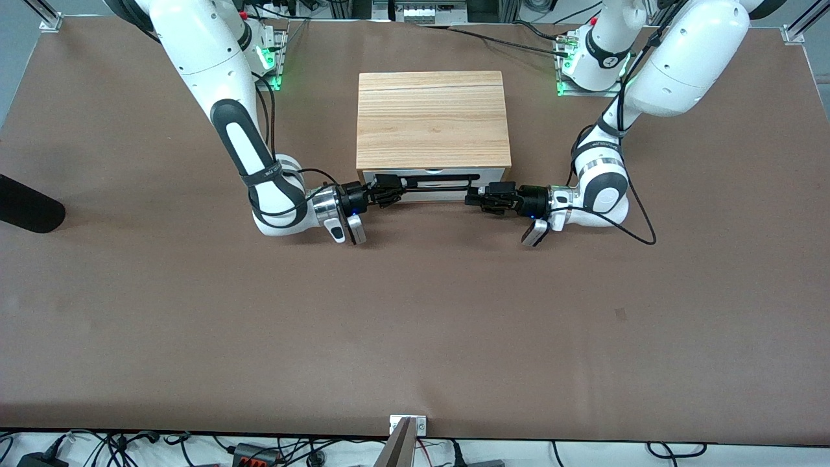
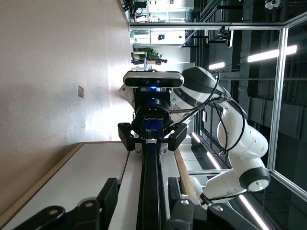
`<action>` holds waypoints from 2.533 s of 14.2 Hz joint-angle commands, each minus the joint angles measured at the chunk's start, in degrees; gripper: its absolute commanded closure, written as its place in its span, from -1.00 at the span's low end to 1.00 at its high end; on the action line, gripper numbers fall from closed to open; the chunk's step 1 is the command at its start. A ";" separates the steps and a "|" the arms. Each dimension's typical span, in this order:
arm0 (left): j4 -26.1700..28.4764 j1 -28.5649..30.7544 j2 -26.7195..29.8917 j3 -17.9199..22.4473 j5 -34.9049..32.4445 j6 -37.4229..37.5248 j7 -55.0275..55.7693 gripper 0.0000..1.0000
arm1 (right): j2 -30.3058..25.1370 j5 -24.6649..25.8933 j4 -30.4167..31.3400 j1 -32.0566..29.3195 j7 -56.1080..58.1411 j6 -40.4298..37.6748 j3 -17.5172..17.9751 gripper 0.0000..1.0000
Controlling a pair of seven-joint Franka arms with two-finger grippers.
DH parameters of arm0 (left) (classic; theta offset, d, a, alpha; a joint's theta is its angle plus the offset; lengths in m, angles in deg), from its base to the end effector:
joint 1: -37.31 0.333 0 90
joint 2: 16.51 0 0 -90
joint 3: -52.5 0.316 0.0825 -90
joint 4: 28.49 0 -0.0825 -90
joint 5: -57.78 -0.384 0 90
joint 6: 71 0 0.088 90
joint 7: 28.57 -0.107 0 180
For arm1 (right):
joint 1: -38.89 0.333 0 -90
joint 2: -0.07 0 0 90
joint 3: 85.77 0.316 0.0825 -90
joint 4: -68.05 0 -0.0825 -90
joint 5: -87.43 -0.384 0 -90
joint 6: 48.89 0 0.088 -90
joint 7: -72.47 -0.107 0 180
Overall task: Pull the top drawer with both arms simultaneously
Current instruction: 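Close the right gripper and the left gripper on the handle ends, then pull the handle outward with both grippers to slide the drawer open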
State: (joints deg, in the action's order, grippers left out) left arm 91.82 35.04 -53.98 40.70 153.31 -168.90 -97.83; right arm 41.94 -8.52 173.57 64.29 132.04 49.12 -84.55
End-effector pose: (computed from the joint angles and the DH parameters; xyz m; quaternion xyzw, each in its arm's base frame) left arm 0.4934 -0.2233 0.1371 0.6945 -0.0279 -0.0158 0.7187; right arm 0.5062 0.3570 0.1549 -0.7140 -0.1190 0.0905 0.6840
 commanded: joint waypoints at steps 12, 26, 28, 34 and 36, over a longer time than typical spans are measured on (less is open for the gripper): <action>2.64 -1.78 1.36 -0.42 -1.04 0.61 -0.35 0.87 | -1.00 -1.17 0.65 -0.27 1.43 0.43 0.10 0.93; -8.67 -0.90 -2.59 1.07 -1.22 0.35 2.63 0.94 | 5.75 -1.17 -11.11 -0.71 -2.34 1.13 -0.34 0.94; -13.33 -0.20 -5.31 1.43 -2.79 0.35 3.07 0.94 | 7.16 -1.08 -13.75 -0.79 -4.71 1.22 -0.51 0.94; -22.92 0.68 -11.64 1.43 -3.15 0.35 5.89 0.92 | 9.89 -0.82 -20.52 -1.59 -9.46 3.32 -0.51 0.94; -23.37 0.60 -12.00 1.43 -3.15 0.35 5.89 0.91 | 10.77 -0.82 -22.63 -1.94 -10.61 3.85 -0.51 0.94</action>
State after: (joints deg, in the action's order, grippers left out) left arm 72.45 35.00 -63.14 41.94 150.07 -168.68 -90.01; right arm 51.38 -9.26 154.11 62.78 123.50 53.87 -85.44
